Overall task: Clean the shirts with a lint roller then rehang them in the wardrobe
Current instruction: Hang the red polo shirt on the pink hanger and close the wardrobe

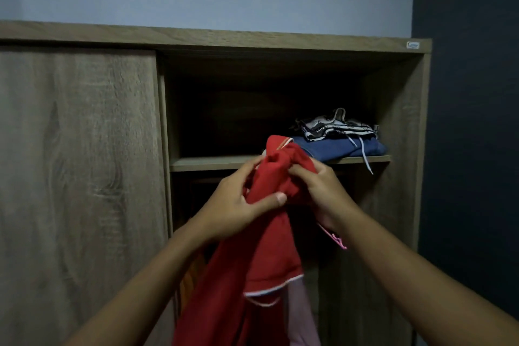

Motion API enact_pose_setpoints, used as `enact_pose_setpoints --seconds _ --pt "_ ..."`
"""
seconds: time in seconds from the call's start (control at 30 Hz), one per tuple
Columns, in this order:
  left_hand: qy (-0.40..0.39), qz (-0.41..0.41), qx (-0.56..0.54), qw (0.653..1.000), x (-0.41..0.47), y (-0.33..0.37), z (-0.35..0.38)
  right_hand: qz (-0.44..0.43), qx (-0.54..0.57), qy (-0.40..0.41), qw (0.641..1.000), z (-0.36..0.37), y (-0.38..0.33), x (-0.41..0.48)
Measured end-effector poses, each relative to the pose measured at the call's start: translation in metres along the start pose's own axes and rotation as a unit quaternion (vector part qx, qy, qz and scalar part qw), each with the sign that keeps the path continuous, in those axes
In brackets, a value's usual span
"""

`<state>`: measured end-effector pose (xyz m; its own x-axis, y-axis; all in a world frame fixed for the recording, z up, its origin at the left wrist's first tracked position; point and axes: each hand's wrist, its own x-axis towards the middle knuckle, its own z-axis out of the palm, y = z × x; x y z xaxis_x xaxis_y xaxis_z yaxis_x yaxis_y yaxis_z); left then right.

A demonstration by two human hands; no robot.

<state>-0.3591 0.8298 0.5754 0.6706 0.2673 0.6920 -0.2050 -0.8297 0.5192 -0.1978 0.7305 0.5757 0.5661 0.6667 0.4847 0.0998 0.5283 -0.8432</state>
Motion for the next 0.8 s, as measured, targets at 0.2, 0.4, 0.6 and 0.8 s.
enact_pose_setpoints --seconds 0.2,0.4,0.6,0.8 --pt "-0.036 -0.005 -0.065 0.997 0.002 0.014 -0.014 0.084 0.054 -0.028 0.995 -0.015 0.003 -0.001" --pt "-0.047 0.139 0.195 0.97 0.013 0.005 -0.006 0.114 0.045 -0.081 0.989 -0.024 0.002 -0.005" --pt "-0.021 0.187 0.267 0.945 0.021 0.008 0.004 0.103 -0.094 -0.165 0.976 -0.039 0.004 -0.008" --pt "-0.04 0.112 0.228 0.966 0.029 0.011 0.019 0.078 -0.251 -0.118 0.958 -0.061 0.016 -0.002"
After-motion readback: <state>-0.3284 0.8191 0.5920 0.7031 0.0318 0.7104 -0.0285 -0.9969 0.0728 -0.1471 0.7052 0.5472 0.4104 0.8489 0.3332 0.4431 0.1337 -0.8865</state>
